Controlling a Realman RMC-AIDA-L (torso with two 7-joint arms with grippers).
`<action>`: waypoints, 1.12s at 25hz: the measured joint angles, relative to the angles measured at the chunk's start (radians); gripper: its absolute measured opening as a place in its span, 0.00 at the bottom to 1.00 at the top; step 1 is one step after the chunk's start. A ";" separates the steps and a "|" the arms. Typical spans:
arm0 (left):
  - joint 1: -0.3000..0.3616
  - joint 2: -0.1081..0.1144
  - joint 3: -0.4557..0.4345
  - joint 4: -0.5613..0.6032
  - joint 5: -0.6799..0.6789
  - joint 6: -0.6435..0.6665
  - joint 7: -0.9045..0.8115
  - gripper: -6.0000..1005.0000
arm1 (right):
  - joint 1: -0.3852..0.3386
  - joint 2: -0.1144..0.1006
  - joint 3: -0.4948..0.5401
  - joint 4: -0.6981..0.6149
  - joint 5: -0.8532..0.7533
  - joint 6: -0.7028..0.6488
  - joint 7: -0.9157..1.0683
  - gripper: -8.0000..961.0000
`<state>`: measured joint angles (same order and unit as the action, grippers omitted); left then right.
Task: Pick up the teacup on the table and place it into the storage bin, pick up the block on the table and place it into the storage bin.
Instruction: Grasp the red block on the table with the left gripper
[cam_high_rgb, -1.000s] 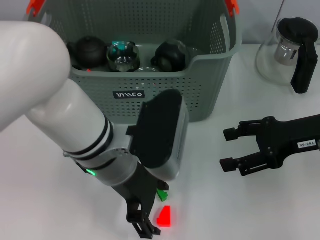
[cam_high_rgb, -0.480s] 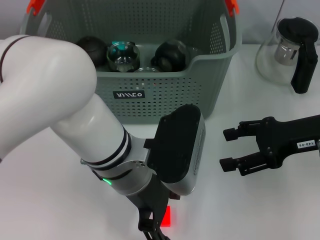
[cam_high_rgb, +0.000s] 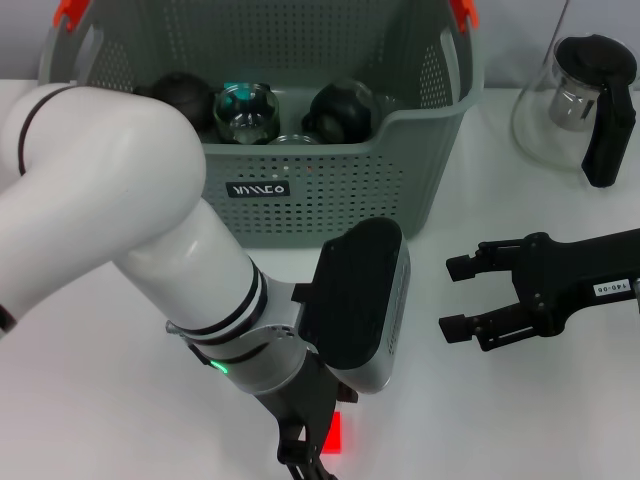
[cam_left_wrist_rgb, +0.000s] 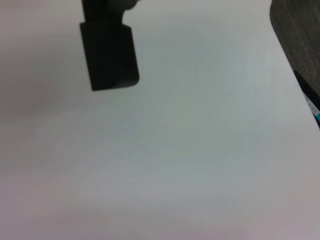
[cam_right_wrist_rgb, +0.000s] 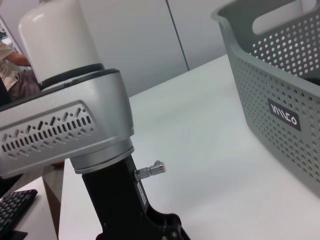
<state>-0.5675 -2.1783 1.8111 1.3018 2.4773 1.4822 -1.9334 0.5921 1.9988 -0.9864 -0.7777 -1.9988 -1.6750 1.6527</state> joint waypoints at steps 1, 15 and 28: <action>-0.001 0.000 0.002 -0.002 0.000 -0.001 0.000 0.93 | 0.000 0.000 0.000 0.000 0.000 0.000 0.000 0.98; -0.007 0.000 0.008 -0.022 0.008 -0.002 -0.001 0.93 | -0.001 0.000 0.000 0.001 0.000 0.003 -0.002 0.98; -0.011 0.000 0.012 -0.022 0.009 0.022 -0.001 0.93 | -0.002 0.000 0.000 0.002 0.000 0.006 -0.002 0.98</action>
<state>-0.5784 -2.1781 1.8226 1.2796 2.4866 1.5044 -1.9344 0.5905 1.9988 -0.9864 -0.7761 -1.9987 -1.6689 1.6505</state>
